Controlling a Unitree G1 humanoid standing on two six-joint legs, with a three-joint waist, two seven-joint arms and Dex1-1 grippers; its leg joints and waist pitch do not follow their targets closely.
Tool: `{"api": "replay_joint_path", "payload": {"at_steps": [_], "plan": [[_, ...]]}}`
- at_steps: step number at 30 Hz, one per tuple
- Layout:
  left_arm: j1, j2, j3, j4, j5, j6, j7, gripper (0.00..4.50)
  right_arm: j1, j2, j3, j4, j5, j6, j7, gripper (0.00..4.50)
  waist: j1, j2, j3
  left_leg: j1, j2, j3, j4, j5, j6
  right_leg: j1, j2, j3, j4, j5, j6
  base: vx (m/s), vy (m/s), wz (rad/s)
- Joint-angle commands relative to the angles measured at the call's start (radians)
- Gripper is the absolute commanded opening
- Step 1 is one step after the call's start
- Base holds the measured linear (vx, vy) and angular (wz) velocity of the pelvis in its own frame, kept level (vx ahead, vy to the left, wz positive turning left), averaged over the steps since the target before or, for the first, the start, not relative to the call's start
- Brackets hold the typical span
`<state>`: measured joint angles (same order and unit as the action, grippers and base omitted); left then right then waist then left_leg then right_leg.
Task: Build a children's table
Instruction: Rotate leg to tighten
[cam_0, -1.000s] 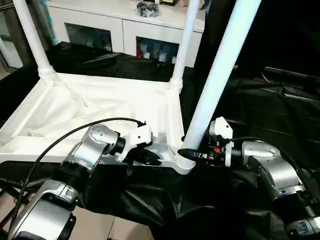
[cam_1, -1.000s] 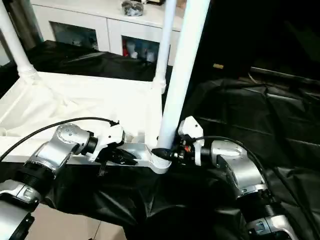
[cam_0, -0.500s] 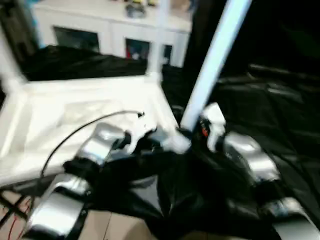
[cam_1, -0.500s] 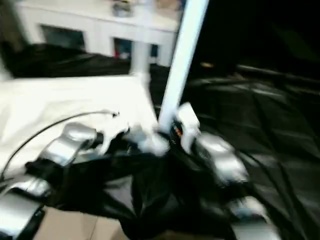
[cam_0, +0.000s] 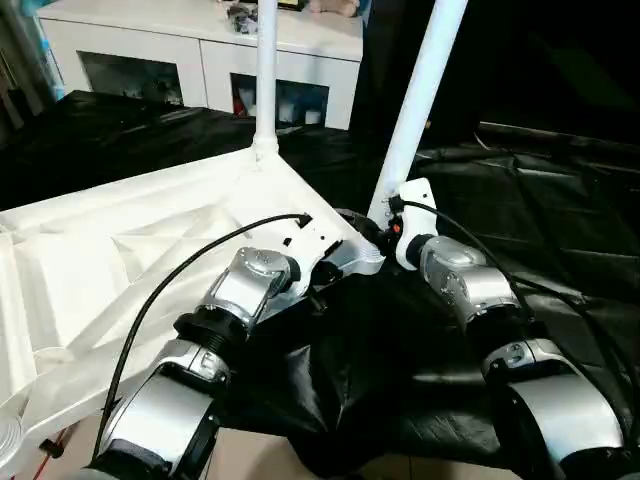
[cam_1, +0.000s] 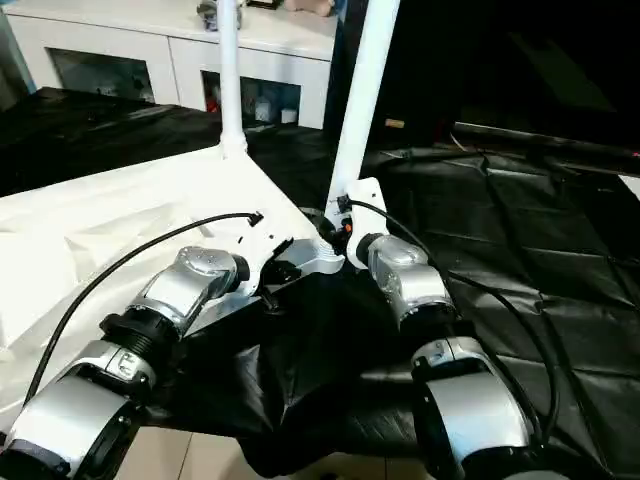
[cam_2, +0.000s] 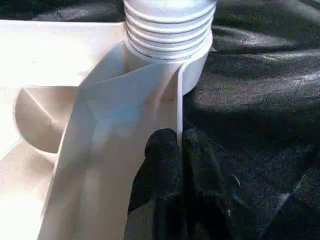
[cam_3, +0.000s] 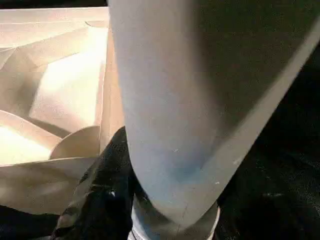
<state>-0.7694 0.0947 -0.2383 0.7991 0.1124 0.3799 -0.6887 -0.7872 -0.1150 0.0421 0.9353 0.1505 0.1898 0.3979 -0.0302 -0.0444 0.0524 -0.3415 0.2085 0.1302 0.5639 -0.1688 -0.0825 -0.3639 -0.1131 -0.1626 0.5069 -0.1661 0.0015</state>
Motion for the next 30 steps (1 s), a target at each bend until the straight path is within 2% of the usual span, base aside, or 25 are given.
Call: {"api": "replay_joint_path", "payload": {"at_steps": [1, 2, 4, 5, 6, 7, 8, 9, 10, 11, 12, 13, 14, 15, 16, 17, 18, 19, 20, 22, 23, 25, 26, 28, 30], "plan": [[-0.033, -0.036, -0.007, -0.039, -0.009, -0.01, 0.009, 0.0, 0.061, 0.045, 0.035, 0.127, -0.036, 0.077, 0.017, 1.86, -0.017, 0.017, -0.028, 0.029, 0.024, -0.016, -0.088, -0.784, -0.034, 0.006, -0.04, -0.005, -0.09, -0.65, -0.027, 0.0, 0.0, 0.0], [-0.034, -0.034, -0.004, -0.036, -0.008, -0.012, 0.013, 0.0, 0.055, 0.048, 0.036, 0.135, -0.042, 0.069, 0.025, 1.86, -0.017, 0.02, -0.026, 0.029, 0.026, -0.017, -0.092, -0.799, -0.034, 0.008, -0.037, -0.008, -0.09, -0.649, -0.024, 0.0, 0.0, 0.0], [-0.036, -0.033, -0.003, -0.034, -0.006, -0.013, 0.015, 0.0, 0.049, 0.05, 0.037, 0.144, -0.046, 0.063, 0.025, 1.86, -0.014, 0.023, -0.025, 0.011, 0.041, -0.02, -0.116, -0.849, -0.038, 0.031, -0.033, 0.002, -0.052, -0.596, -0.031, 0.0, 0.0, 0.0], [-0.036, -0.028, -0.001, -0.037, -0.006, -0.019, 0.015, 0.0, 0.039, 0.051, 0.035, 0.151, -0.045, 0.057, 0.029, 1.86, -0.001, 0.022, -0.023, 0.006, 0.047, -0.01, -0.142, -0.882, -0.047, 0.034, -0.023, 0.021, -0.018, -0.568, -0.05, 0.0, 0.0, 0.0], [-0.035, -0.026, -0.001, -0.039, -0.006, -0.02, 0.014, 0.0, 0.036, 0.052, 0.034, 0.154, -0.044, 0.056, 0.029, 2.21, 0.003, 0.02, -0.02, 0.011, 0.044, -0.004, -0.143, -0.88, -0.046, 0.027, -0.022, 0.023, -0.022, -0.59, -0.051, 0.0, 0.0, 0.0], [-0.034, -0.024, -0.002, -0.041, -0.007, -0.022, 0.01, 0.0, 0.034, 0.052, 0.033, 0.155, -0.044, 0.055, 0.031, 2.21, 0.0, 0.004, -0.019, 0.054, 0.016, 0.002, -0.091, -0.817, -0.04, -0.022, -0.037, 0.01, -0.088, -0.734, -0.021, 0.008, -0.061, 0.02], [-0.031, -0.017, -0.005, -0.046, -0.009, -0.036, -0.004, 0.0, 0.029, 0.052, 0.03, 0.158, -0.042, 0.051, 0.036, 2.56, -0.022, 0.0, -0.011, 0.081, -0.018, 0.011, -0.016, -0.712, -0.03, -0.052, -0.031, -0.074, -0.17, -0.895, 0.058, 0.008, -0.061, 0.02], [-0.03, -0.015, -0.005, -0.047, -0.009, -0.037, -0.007, 0.0, 0.027, 0.052, 0.028, 0.159, -0.042, 0.05, 0.037, 2.56, -0.029, 0.007, -0.016, 0.058, -0.013, 0.009, -0.01, -0.661, -0.021, -0.021, -0.029, -0.102, -0.172, -0.9, 0.098, 0.065, -0.014, -0.2], [-0.027, -0.008, -0.006, -0.051, -0.014, -0.045, -0.025, 0.0, 0.019, 0.049, 0.022, 0.161, -0.041, 0.046, 0.046, 2.69, 0.01, 0.054, -0.024, -0.075, 0.064, -0.024, -0.128, -0.744, -0.02, 0.142, -0.05, -0.013, 0.095, -0.57, 0.036, 0.177, 0.041, -0.15], [-0.026, -0.006, -0.007, -0.053, -0.016, -0.048, -0.031, 0.0, 0.016, 0.049, 0.02, 0.162, -0.041, 0.045, 0.05, 2.84, 0.048, 0.069, -0.016, -0.039, 0.058, 0.02, -0.184, -0.857, -0.042, 0.068, 0.004, 0.019, 0.126, -0.185, -0.061, 0.177, 0.041, -0.15], [-0.024, 0.0, -0.008, -0.057, -0.017, -0.048, -0.039, 0.0, 0.012, 0.046, 0.017, 0.16, -0.042, 0.039, 0.054, 2.84, 0.009, 0.008, -0.032, 0.015, 0.046, 0.004, -0.138, -0.783, 0.013, 0.031, -0.018, 0.063, 0.094, -0.201, -0.063, 0.194, -0.062, 0.05], [-0.021, 0.006, -0.009, -0.062, -0.018, -0.055, -0.05, 0.0, 0.008, 0.043, 0.016, 0.158, -0.042, 0.029, 0.063, 2.97, 0.053, -0.026, -0.018, 0.05, -0.017, 0.012, -0.04, -0.554, -0.029, -0.04, -0.071, 0.07, -0.056, -0.788, -0.016, 0.077, -0.121, 0.04], [-0.016, 0.016, -0.012, -0.069, -0.02, -0.065, -0.067, 0.0, 0.0, 0.037, 0.015, 0.152, -0.046, 0.009, 0.079, 3.03, 0.058, -0.033, -0.009, 0.077, -0.033, 0.027, 0.035, -0.432, -0.02, -0.083, -0.106, 0.075, -0.112, -1.028, 0.007, 0.077, -0.121, 0.04], [-0.012, 0.022, -0.015, -0.074, -0.022, -0.072, -0.079, 0.0, -0.003, 0.032, 0.014, 0.149, -0.047, 0.002, 0.087, 3.07, 0.07, -0.038, -0.032, -0.001, -0.014, 0.008, 0.016, -0.232, 0.008, 0.0, -0.137, 0.103, -0.077, -1.057, 0.008, 0.071, -0.043, -0.26], [-0.009, 0.027, -0.017, -0.081, -0.023, -0.074, -0.09, 0.0, -0.005, 0.028, 0.015, 0.143, -0.047, -0.003, 0.098, 3.16, 0.084, -0.029, -0.051, -0.054, 0.0, 0.002, -0.032, -0.148, 0.002, 0.049, -0.112, 0.104, -0.031, -0.891, 0.004, 0.103, -0.007, -0.31], [-0.004, 0.033, -0.02, -0.088, -0.025, -0.082, -0.103, 0.0, -0.006, 0.023, 0.017, 0.137, -0.048, -0.011, 0.111, 3.28, 0.093, 0.001, -0.064, -0.028, 0.027, 0.004, -0.064, -0.064, -0.027, 0.018, -0.053, 0.092, 0.014, -0.397, -0.09, 0.103, -0.007, -0.31], [-0.001, 0.037, -0.022, -0.093, -0.026, -0.091, -0.115, 0.0, -0.008, 0.019, 0.018, 0.136, -0.051, -0.019, 0.124, 3.38, 0.088, -0.001, -0.062, -0.028, 0.027, 0.007, -0.069, -0.078, -0.021, 0.016, -0.042, 0.092, 0.024, -0.293, -0.127, 0.0, 0.0, 0.0], [0.005, 0.044, -0.024, -0.102, -0.028, -0.09, -0.13, 0.0, -0.007, 0.012, 0.021, 0.127, -0.054, -0.024, 0.143, 3.48, 0.086, 0.002, -0.053, -0.029, 0.022, 0.019, -0.075, -0.19, -0.021, 0.01, -0.03, 0.098, 0.023, -0.26, -0.185, 0.0, 0.0, 0.0], [0.009, 0.048, -0.026, -0.107, -0.03, -0.09, -0.14, 0.0, -0.007, 0.008, 0.024, 0.122, -0.056, -0.027, 0.155, 3.58, 0.085, 0.0, -0.064, -0.025, 0.023, 0.024, -0.07, -0.2, -0.017, 0.017, -0.03, 0.102, 0.033, -0.195, -0.222, 0.0, 0.0, 0.0], [0.019, 0.061, -0.03, -0.122, -0.034, -0.101, -0.17, 0.0, 0.001, -0.006, 0.033, 0.097, -0.063, -0.038, 0.188, 3.68, 0.086, -0.005, -0.072, -0.036, 0.019, 0.032, -0.06, -0.096, 0.013, 0.028, -0.025, 0.104, 0.051, -0.03, -0.251, 0.028, 0.011, -0.01], [0.024, 0.068, -0.032, -0.129, -0.035, -0.102, -0.182, 0.0, 0.008, -0.015, 0.038, 0.078, -0.063, -0.049, 0.216, 3.68, 0.085, -0.002, -0.07, -0.033, 0.017, 0.038, -0.056, -0.063, 0.038, 0.024, -0.023, 0.105, 0.054, 0.027, -0.267, 0.0, 0.0, 0.0], [0.03, 0.076, -0.035, -0.136, -0.035, -0.112, -0.201, 0.0, 0.016, -0.024, 0.042, 0.056, -0.06, -0.058, 0.251, 3.68, 0.084, -0.005, -0.07, -0.034, 0.017, 0.041, -0.054, -0.051, 0.053, 0.028, -0.024, 0.108, 0.055, 0.045, -0.276, 0.0, 0.0, 0.0], [0.048, 0.104, -0.046, -0.163, -0.039, -0.129, -0.258, 0.0, 0.054, -0.059, 0.055, -0.043, -0.03, -0.06, 0.372, 3.68, 0.093, -0.006, -0.069, -0.028, 0.017, 0.046, -0.051, -0.057, 0.071, 0.031, -0.026, 0.112, 0.052, 0.052, -0.277, 0.0, 0.0, 0.0], [0.056, 0.118, -0.051, -0.176, -0.042, -0.125, -0.281, 0.0, 0.073, -0.079, 0.066, -0.089, -0.026, -0.066, 0.422, 3.68, 0.095, -0.007, -0.069, -0.025, 0.02, 0.049, -0.05, -0.064, 0.089, 0.029, -0.026, 0.115, 0.054, 0.06, -0.283, 0.0, 0.0, 0.0], [0.065, 0.134, -0.056, -0.192, -0.047, -0.128, -0.311, 0.0, 0.094, -0.103, 0.078, -0.133, -0.027, -0.076, 0.472, 3.68, 0.096, -0.008, -0.066, -0.023, 0.023, 0.05, -0.053, -0.095, 0.08, 0.027, -0.027, 0.116, 0.05, 0.005, -0.282, 0.0, 0.0, 0.0]]}}
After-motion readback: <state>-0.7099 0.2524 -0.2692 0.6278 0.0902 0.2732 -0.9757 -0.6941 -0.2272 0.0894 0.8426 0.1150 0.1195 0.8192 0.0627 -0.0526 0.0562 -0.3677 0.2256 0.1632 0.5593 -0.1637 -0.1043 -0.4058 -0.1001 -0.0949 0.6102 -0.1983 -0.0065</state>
